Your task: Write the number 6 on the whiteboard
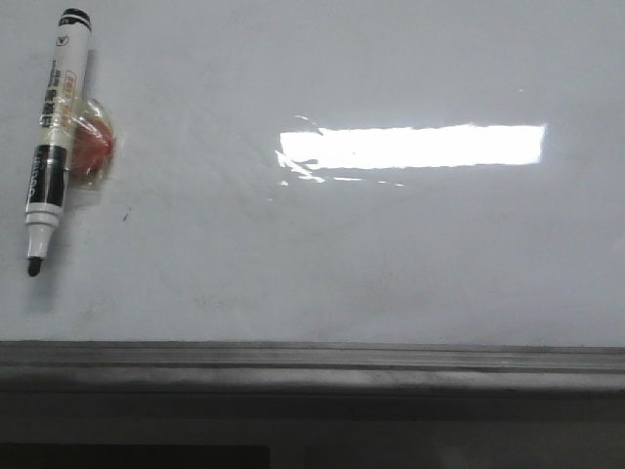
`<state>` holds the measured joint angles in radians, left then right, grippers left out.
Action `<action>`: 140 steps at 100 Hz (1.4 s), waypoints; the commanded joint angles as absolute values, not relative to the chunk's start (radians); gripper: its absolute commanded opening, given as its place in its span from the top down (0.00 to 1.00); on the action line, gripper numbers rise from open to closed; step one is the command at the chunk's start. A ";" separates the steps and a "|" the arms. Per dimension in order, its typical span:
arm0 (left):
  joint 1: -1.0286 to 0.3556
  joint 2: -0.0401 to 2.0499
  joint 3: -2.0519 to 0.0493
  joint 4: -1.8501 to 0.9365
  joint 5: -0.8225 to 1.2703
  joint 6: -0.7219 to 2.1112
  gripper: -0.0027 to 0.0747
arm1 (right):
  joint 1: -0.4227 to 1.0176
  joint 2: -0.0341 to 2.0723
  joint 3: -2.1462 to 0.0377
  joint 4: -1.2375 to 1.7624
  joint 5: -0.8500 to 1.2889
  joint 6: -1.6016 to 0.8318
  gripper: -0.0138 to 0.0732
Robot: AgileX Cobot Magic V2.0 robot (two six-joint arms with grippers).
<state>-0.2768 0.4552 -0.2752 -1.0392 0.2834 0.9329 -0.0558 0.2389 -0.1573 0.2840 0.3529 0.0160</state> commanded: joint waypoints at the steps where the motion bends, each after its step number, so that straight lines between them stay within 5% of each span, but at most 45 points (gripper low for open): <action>1: -0.286 0.468 -0.324 -1.069 0.263 0.938 0.35 | -0.056 0.258 -0.194 0.291 0.273 0.009 0.92; 27: -0.287 0.461 -0.341 -1.010 0.277 0.909 0.35 | -0.056 0.258 -0.194 0.291 0.273 0.009 0.92; 51: -0.429 0.456 -0.343 -0.259 0.169 0.129 0.35 | -0.056 0.258 -0.194 0.291 0.273 0.009 0.92; 65: -0.606 0.456 -0.343 -0.045 0.102 -0.051 0.35 | -0.056 0.258 -0.194 0.291 0.273 0.009 0.92; 86: -0.713 0.500 -0.343 -0.068 0.088 -0.085 0.35 | -0.056 0.258 -0.194 0.291 0.273 0.009 0.92; 140: -0.713 0.806 -0.343 -0.136 -0.157 -0.085 0.35 | -0.056 0.258 -0.194 0.291 0.273 0.009 0.92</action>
